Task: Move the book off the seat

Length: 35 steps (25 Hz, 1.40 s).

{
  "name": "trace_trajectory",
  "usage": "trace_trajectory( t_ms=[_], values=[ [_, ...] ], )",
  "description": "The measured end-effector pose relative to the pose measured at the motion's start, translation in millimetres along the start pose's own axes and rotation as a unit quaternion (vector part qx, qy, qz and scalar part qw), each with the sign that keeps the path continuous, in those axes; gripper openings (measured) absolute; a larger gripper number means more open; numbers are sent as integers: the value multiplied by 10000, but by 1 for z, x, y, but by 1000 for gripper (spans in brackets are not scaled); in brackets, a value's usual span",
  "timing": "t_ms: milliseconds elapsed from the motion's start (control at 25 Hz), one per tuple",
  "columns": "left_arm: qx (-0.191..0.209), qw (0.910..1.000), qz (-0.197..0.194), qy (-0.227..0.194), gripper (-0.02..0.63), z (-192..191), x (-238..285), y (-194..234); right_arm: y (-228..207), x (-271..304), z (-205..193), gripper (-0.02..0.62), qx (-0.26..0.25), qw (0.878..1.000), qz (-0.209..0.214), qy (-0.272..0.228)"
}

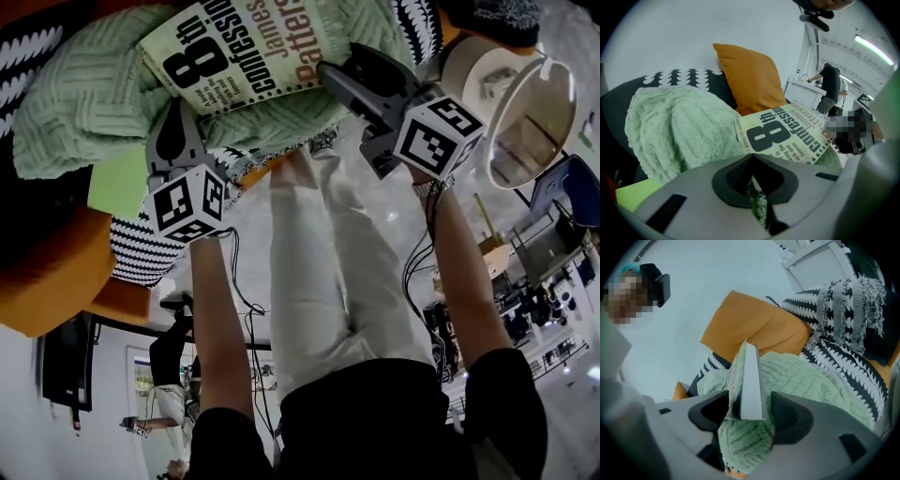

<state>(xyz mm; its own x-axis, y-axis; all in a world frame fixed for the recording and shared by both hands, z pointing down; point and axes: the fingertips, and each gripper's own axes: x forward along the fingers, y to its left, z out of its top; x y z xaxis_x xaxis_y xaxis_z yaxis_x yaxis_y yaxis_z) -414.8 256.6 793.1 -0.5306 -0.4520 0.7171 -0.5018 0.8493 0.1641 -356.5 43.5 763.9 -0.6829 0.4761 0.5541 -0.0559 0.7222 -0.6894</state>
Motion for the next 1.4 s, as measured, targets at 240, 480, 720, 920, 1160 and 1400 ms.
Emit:
trace_trajectory(
  t_ms=[240,480,720,920,1160,1400],
  values=[
    [40,10000,-51,-24,9,1,1,-2,16,13,6,267,34,9997,224,-27],
    [42,9999,-133,-39,9,-6,6,4,37,36,-6,249,127,9986,484,173],
    [183,9994,-246,-172,9,6,-4,5,49,30,1,191,426,9972,596,116],
    [73,9973,-568,-468,9,12,-17,-16,58,19,-4,172,480,9969,615,39],
    [121,9956,-615,-692,9,24,-36,-42,76,-1,0,166,330,9973,648,-113],
    [224,9939,-584,-905,9,37,-63,-54,87,-24,7,161,260,9970,696,-226]
  ],
)
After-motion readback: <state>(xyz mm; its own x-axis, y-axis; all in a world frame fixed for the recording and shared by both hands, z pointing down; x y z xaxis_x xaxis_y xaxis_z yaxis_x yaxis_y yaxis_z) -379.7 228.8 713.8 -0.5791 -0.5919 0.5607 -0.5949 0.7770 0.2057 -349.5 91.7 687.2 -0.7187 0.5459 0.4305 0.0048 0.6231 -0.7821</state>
